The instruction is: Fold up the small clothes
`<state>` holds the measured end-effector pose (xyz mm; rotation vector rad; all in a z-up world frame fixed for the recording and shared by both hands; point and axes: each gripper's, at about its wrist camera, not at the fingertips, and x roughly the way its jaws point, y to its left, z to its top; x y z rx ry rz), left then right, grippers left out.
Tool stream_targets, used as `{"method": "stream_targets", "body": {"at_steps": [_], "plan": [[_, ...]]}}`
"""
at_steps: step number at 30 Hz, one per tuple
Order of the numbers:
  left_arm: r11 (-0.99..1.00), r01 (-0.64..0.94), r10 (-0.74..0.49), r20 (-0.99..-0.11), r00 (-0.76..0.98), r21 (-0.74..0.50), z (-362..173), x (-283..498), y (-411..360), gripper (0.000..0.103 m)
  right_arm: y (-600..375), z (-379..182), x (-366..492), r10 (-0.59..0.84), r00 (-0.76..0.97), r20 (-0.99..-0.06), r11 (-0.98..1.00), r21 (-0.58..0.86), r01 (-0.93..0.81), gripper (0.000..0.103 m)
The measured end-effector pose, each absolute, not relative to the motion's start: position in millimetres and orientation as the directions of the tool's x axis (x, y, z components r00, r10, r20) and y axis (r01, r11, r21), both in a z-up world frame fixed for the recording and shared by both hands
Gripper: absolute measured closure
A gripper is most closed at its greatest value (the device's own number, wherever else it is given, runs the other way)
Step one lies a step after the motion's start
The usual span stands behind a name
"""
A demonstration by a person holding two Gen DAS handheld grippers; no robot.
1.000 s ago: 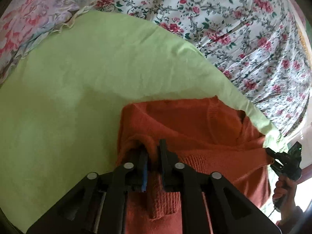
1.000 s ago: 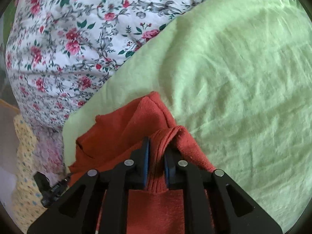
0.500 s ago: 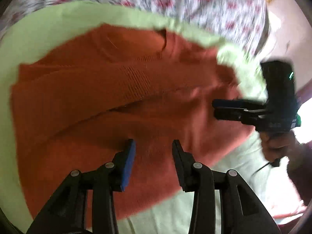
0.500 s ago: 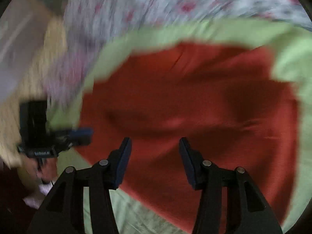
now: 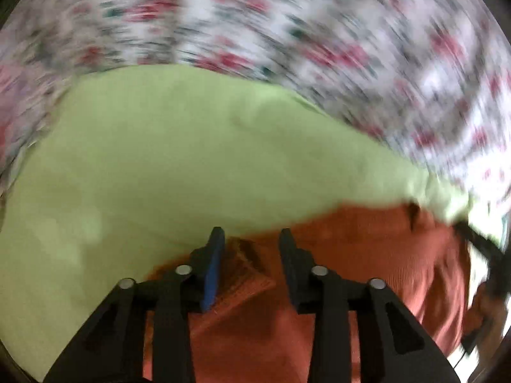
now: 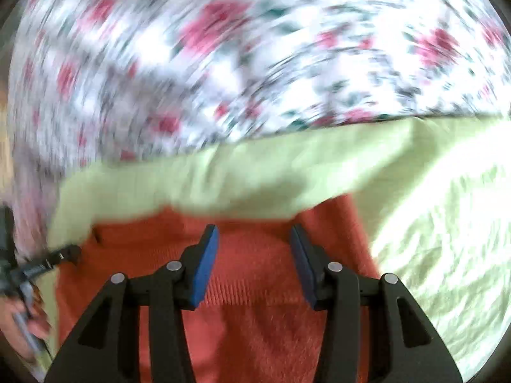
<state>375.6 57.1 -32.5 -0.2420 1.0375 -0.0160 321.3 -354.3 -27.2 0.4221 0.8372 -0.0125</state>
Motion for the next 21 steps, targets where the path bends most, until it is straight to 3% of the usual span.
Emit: {"method": "stream_targets", "body": {"at_steps": [10, 15, 21], "plan": [[0.934, -0.087, -0.247, -0.806, 0.538, -0.345, -24, 268, 54, 0.064, -351, -28, 237, 0.324, 0.65, -0.687, 0.883, 0.466, 0.052, 0.055], [0.957, -0.034, -0.236, -0.838, 0.492, -0.289, -43, 209, 30, 0.061, -345, -44, 192, 0.359, 0.594, -0.72, 0.875, 0.48, 0.053, 0.055], [0.965, -0.14, -0.136, -0.878, 0.46, -0.223, -71, 190, 53, 0.061, -366, -64, 161, 0.307, 0.572, -0.76, 0.866, 0.473, 0.163, 0.055]]}}
